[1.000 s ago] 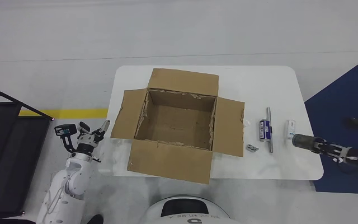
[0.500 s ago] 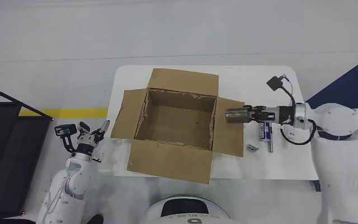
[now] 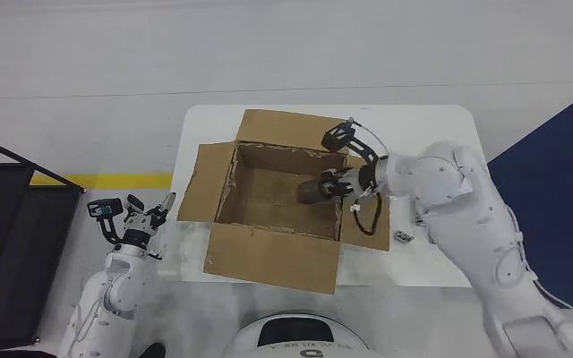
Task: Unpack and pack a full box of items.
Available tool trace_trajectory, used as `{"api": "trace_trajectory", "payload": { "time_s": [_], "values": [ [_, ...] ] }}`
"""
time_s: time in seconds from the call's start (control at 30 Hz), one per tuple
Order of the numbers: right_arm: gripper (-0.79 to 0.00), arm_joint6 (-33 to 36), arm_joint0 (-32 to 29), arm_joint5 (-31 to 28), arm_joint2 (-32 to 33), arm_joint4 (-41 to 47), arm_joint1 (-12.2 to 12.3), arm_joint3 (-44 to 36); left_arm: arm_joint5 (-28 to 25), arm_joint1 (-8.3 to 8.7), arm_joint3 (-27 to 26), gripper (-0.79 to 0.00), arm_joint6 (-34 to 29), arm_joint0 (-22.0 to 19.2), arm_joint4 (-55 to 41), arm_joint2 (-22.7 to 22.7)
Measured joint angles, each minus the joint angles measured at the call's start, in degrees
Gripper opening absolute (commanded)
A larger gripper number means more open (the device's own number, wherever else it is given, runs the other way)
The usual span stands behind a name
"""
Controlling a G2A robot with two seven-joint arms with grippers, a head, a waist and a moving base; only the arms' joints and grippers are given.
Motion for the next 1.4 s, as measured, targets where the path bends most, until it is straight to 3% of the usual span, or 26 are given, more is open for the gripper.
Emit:
{"api": "trace_trajectory", "payload": {
  "time_s": [0.2, 0.87, 0.97, 1.0, 1.03, 1.07, 1.1, 1.27, 1.4],
  "values": [
    [-0.785, -2.3, 2.9, 4.3, -11.9, -15.9, -1.8, 2.0, 0.0, 0.00, 0.0, 0.000, 0.0, 0.0, 0.0, 0.0],
    [-0.782, -4.1, 9.8, 12.3, -26.0, -28.5, -7.3, 14.5, 0.0, 0.00, 0.0, 0.000, 0.0, 0.0, 0.0, 0.0],
    [-0.610, -3.8, 10.4, 12.8, -26.8, -28.9, -8.0, 15.3, 0.0, 0.00, 0.0, 0.000, 0.0, 0.0, 0.0, 0.0],
    [-0.493, -3.7, 10.6, 13.1, -26.8, -29.0, -8.2, 15.4, 0.0, 0.00, 0.0, 0.000, 0.0, 0.0, 0.0, 0.0],
    [-0.431, -3.5, 10.7, 13.2, -26.8, -29.1, -8.4, 15.4, 0.0, 0.00, 0.0, 0.000, 0.0, 0.0, 0.0, 0.0],
    [-0.188, -3.4, 10.8, 13.4, -26.7, -29.3, -8.5, 15.3, 0.0, 0.00, 0.0, 0.000, 0.0, 0.0, 0.0, 0.0],
    [0.000, -3.1, 10.9, 13.7, -26.5, -29.6, -8.6, 15.2, 0.0, 0.00, 0.0, 0.000, 0.0, 0.0, 0.0, 0.0],
    [0.000, -1.0, 10.7, 13.5, -24.5, -29.3, -8.5, 13.4, 0.0, 0.00, 0.0, 0.000, 0.0, 0.0, 0.0, 0.0],
    [0.000, 0.5, 8.8, 12.0, -17.2, -22.9, -7.1, 6.4, 0.0, 0.00, 0.0, 0.000, 0.0, 0.0, 0.0, 0.0]
  ]
}}
